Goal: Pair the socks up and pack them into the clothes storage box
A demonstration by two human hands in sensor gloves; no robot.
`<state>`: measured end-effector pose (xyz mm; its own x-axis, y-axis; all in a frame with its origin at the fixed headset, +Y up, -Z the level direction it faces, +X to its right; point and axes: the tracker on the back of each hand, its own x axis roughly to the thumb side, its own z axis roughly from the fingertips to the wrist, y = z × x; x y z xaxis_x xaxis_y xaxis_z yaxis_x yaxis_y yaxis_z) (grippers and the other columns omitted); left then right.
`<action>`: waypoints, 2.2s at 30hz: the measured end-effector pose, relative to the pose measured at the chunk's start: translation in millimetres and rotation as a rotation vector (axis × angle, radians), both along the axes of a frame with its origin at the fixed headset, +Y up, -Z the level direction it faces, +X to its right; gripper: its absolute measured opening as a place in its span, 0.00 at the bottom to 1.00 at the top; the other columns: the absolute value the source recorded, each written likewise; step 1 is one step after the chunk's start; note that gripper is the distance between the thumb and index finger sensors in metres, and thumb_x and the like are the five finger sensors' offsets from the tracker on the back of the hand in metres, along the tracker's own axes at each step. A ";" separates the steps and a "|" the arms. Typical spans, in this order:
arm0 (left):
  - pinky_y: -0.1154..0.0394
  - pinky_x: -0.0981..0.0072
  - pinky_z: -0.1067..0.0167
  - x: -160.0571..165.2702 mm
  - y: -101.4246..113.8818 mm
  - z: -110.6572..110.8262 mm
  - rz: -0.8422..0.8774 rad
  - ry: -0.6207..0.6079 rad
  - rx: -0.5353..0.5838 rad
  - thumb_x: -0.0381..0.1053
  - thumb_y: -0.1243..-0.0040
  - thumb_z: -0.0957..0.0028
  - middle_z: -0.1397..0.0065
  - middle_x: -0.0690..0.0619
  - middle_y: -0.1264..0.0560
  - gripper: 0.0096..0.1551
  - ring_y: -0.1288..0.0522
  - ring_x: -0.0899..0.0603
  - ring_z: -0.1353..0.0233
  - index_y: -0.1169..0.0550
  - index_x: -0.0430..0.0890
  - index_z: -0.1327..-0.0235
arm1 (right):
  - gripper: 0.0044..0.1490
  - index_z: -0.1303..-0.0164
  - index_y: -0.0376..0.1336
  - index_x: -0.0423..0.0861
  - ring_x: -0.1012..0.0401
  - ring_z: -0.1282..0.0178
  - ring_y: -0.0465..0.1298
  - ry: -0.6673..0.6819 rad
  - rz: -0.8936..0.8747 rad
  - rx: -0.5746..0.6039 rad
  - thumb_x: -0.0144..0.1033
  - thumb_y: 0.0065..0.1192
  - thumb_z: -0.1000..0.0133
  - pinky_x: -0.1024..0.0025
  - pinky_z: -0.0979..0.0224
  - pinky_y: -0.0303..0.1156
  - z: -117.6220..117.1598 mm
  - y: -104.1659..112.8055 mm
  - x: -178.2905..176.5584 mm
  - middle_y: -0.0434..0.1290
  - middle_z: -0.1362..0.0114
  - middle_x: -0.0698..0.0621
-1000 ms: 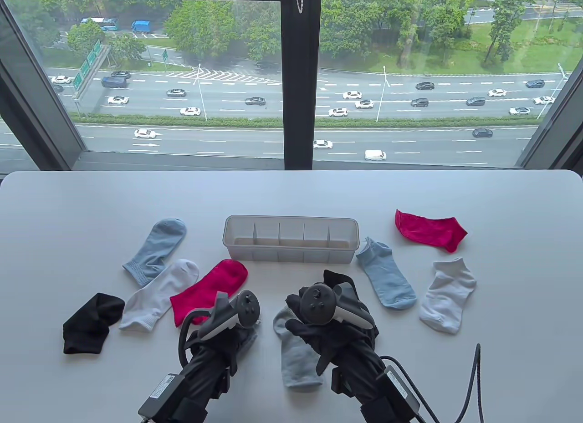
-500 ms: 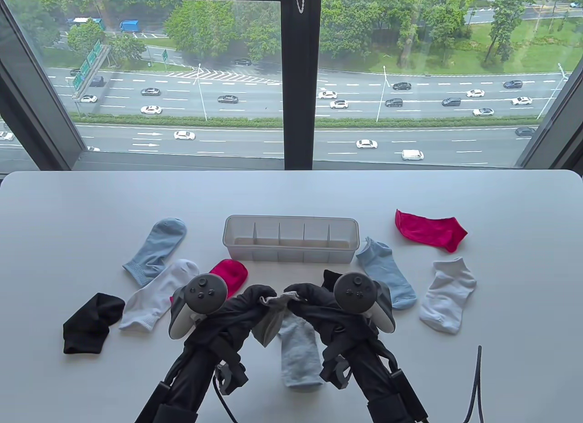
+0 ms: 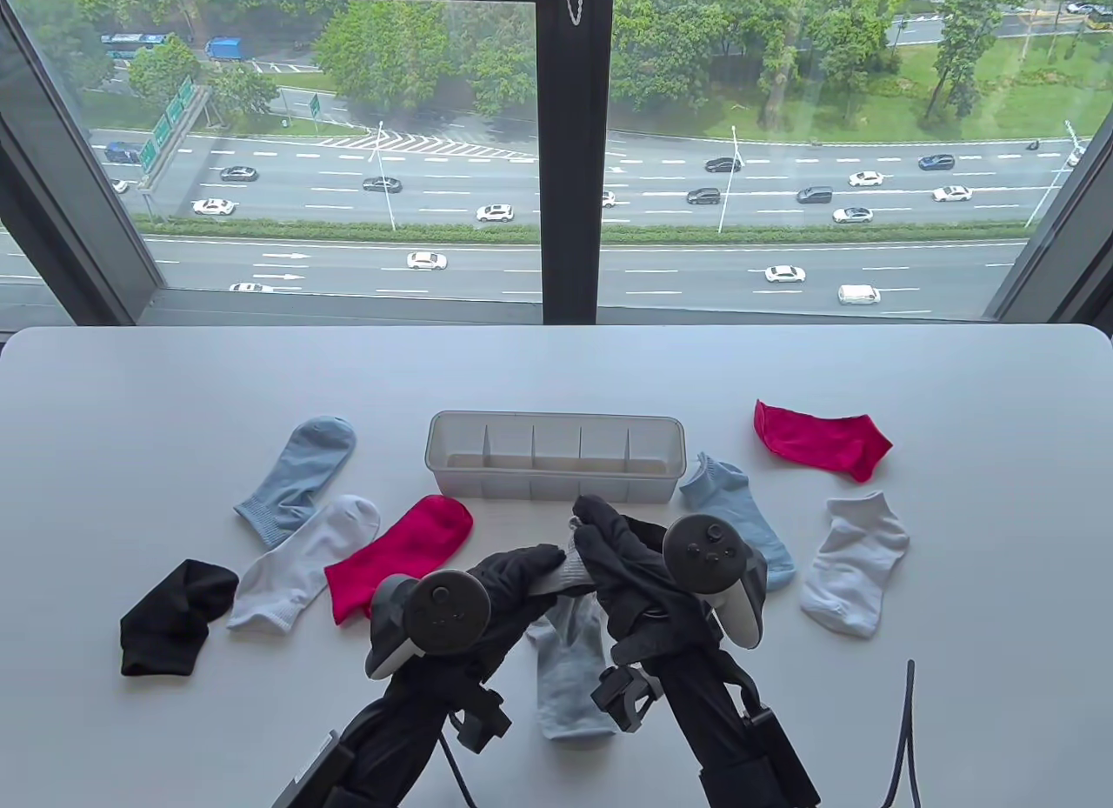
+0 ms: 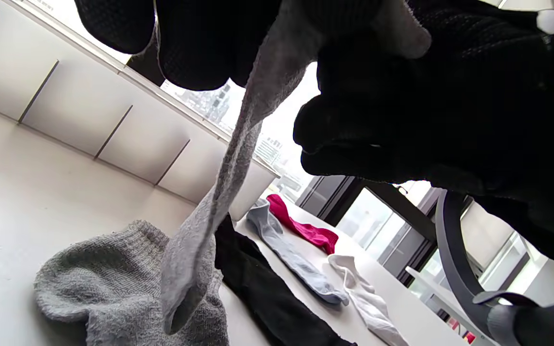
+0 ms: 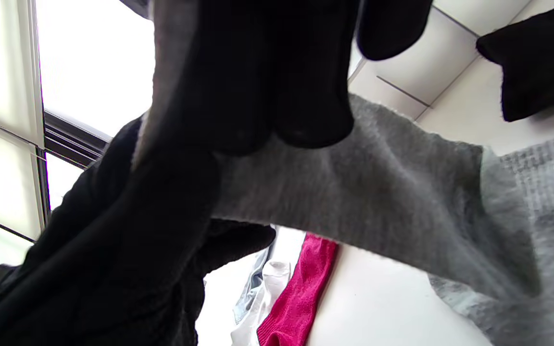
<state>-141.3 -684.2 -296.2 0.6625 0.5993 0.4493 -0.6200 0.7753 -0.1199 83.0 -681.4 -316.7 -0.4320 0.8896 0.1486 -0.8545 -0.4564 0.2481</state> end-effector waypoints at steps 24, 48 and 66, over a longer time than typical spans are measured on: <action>0.17 0.43 0.57 12.5 -85.7 -21.7 -0.193 0.169 -0.696 0.43 0.45 0.38 0.48 0.40 0.15 0.23 0.13 0.37 0.58 0.27 0.34 0.34 | 0.48 0.16 0.44 0.33 0.61 0.53 0.81 0.057 0.881 -0.361 0.42 0.61 0.36 0.61 0.43 0.78 -16.9 -82.0 -55.1 0.78 0.43 0.47; 0.21 0.39 0.41 -56.4 -45.9 -31.0 0.399 0.208 -0.427 0.40 0.52 0.37 0.36 0.38 0.18 0.25 0.17 0.33 0.38 0.31 0.40 0.27 | 0.25 0.31 0.63 0.55 0.54 0.32 0.79 0.198 0.173 0.062 0.43 0.64 0.38 0.49 0.26 0.72 -2.3 -21.4 -19.0 0.77 0.35 0.52; 0.31 0.31 0.32 -20.8 -11.5 -13.6 0.396 -0.084 -0.298 0.42 0.51 0.36 0.23 0.37 0.29 0.23 0.29 0.28 0.26 0.30 0.43 0.28 | 0.29 0.28 0.56 0.54 0.49 0.22 0.68 -0.026 0.153 0.218 0.47 0.62 0.38 0.38 0.19 0.59 11.6 -2.7 -25.2 0.71 0.32 0.51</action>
